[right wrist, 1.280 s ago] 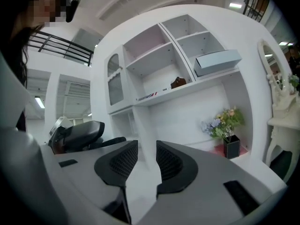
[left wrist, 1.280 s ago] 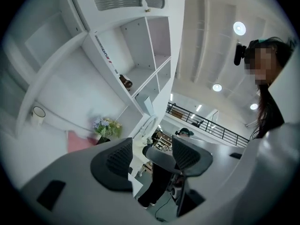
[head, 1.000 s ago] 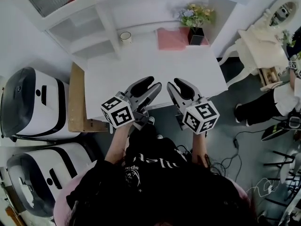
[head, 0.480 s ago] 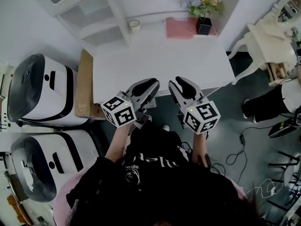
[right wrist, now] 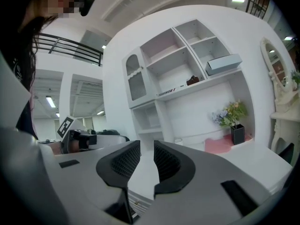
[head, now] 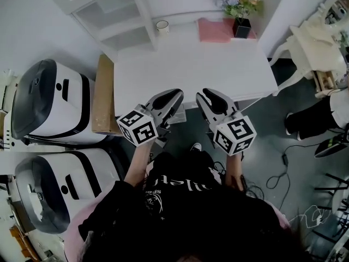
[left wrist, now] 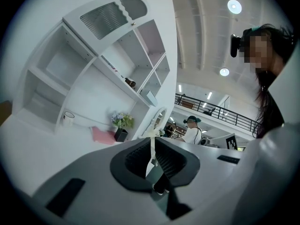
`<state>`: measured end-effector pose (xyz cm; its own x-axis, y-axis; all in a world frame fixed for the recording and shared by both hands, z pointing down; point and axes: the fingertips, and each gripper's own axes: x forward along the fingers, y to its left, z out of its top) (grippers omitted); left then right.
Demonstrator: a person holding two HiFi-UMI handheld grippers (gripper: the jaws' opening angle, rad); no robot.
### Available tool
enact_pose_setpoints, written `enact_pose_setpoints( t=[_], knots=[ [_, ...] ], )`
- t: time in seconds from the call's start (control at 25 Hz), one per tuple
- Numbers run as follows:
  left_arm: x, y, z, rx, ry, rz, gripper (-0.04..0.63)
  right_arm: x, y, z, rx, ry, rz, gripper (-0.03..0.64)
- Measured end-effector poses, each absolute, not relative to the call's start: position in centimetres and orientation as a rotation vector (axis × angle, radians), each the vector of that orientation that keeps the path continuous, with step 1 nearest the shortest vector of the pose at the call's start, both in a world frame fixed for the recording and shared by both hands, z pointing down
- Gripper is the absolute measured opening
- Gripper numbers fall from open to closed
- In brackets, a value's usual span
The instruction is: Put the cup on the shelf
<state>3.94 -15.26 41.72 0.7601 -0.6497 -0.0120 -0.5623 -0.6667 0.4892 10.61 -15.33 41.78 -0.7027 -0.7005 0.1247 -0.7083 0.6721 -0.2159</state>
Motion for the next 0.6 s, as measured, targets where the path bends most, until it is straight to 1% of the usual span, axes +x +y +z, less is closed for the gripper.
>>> enact_pose_setpoints(
  t=[0.2, 0.6],
  knots=[
    [0.4, -13.6, 42.4, 2.482, -0.939, -0.241, 0.040, 7.3, -13.8, 42.4, 1.170, -2.825, 0.388, 0.091],
    [-7.3, -8.5, 44.2, 2.482, -0.941, -0.198, 0.039, -0.4, -8.4, 44.1, 1.146, -2.776, 0.381, 0.071]
  ],
)
